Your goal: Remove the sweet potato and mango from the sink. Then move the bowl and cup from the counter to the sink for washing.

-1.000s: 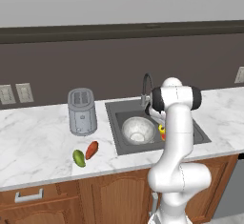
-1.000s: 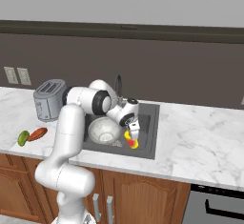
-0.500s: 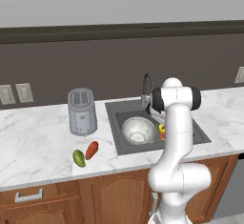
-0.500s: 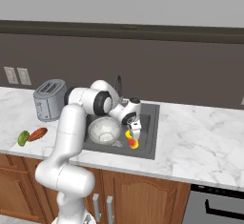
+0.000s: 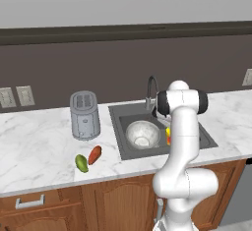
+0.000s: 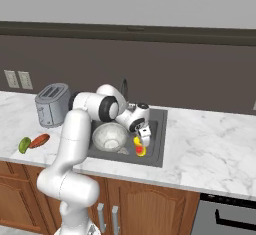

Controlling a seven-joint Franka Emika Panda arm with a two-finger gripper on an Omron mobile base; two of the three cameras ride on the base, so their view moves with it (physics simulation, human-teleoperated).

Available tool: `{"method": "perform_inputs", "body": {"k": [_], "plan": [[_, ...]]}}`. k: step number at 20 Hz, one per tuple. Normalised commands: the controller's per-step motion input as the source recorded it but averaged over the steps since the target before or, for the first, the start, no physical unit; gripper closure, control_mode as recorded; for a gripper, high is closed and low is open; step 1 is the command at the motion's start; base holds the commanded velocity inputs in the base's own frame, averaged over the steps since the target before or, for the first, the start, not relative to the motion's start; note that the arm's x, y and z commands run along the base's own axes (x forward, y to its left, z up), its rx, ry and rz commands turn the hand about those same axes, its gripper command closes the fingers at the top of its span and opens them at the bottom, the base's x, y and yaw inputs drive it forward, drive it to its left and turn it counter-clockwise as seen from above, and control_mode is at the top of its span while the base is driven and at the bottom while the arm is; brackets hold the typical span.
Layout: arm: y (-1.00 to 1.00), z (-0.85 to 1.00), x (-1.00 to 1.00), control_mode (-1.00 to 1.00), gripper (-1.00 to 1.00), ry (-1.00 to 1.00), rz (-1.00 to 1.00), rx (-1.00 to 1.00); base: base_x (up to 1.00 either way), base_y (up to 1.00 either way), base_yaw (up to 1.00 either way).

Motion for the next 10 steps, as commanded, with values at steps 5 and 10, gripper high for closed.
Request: {"method": "perform_inputs", "body": {"k": [5,10], "plan": [[-0.22,-0.08,0.0,-1.0,-1.0,-0.05,0.0,-0.02,0.0,0.0,0.0],[-0.06,0.01,0.0,-1.0,-1.0,-0.03,0.0,-0.01,0.0,0.0,0.0]]}}
